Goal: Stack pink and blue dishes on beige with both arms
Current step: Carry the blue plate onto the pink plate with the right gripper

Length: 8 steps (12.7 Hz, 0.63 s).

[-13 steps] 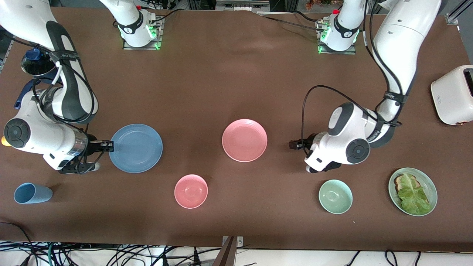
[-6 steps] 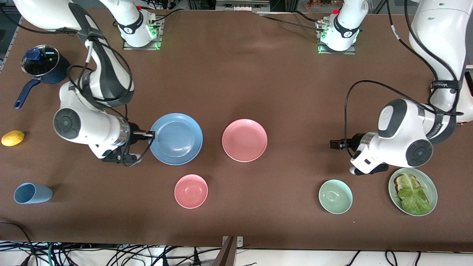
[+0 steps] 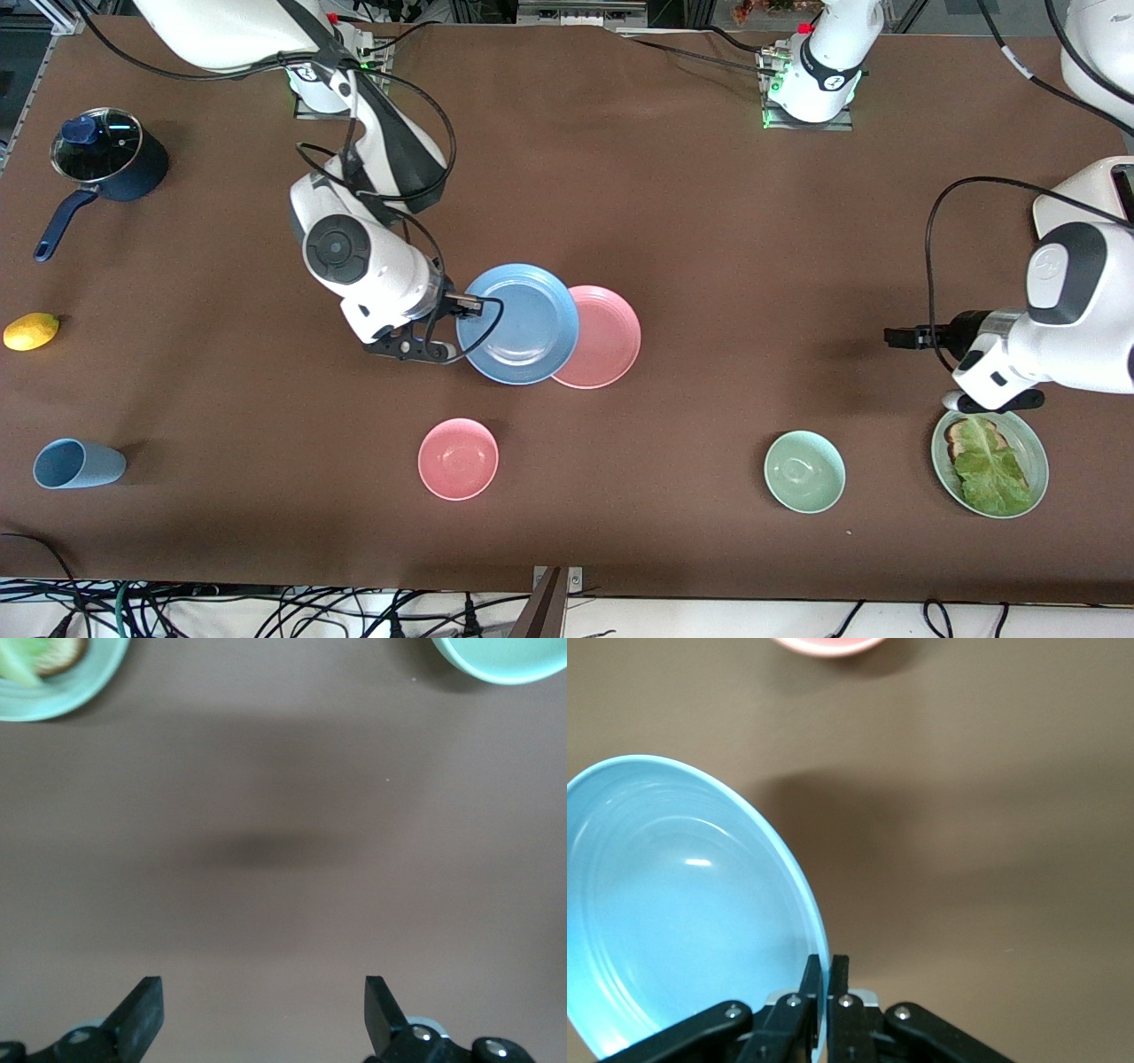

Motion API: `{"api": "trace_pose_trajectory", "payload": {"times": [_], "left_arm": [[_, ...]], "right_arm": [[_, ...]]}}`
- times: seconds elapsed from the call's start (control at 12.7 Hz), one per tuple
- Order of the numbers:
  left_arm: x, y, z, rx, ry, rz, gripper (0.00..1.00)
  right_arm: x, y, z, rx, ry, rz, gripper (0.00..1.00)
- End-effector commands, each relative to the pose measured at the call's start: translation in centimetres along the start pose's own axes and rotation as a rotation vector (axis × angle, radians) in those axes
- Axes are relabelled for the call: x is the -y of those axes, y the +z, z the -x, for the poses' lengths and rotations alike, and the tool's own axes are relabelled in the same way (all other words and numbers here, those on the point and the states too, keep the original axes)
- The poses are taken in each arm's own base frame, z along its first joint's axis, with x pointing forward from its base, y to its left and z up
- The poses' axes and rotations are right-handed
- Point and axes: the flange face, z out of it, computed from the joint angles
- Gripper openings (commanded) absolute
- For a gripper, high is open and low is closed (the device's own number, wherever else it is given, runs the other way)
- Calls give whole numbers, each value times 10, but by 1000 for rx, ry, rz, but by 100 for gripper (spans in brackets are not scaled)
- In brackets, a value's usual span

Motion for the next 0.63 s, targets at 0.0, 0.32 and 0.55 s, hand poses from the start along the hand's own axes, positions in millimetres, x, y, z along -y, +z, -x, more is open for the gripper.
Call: {"api": "trace_pose_trajectory", "payload": {"times": [0.0,0.32,0.55], "left_arm": [[6,-51,32,-64,8,-50,100],[-10,-83,72,-129,-3,-114,100],[-49,-126,116,-221,34,-174,100]], "right_arm": [[24,13,11,-30,56,-20,0],[52,43,29,-29,142,-43,0],[65,65,39,-26,168,-45,0]]}}
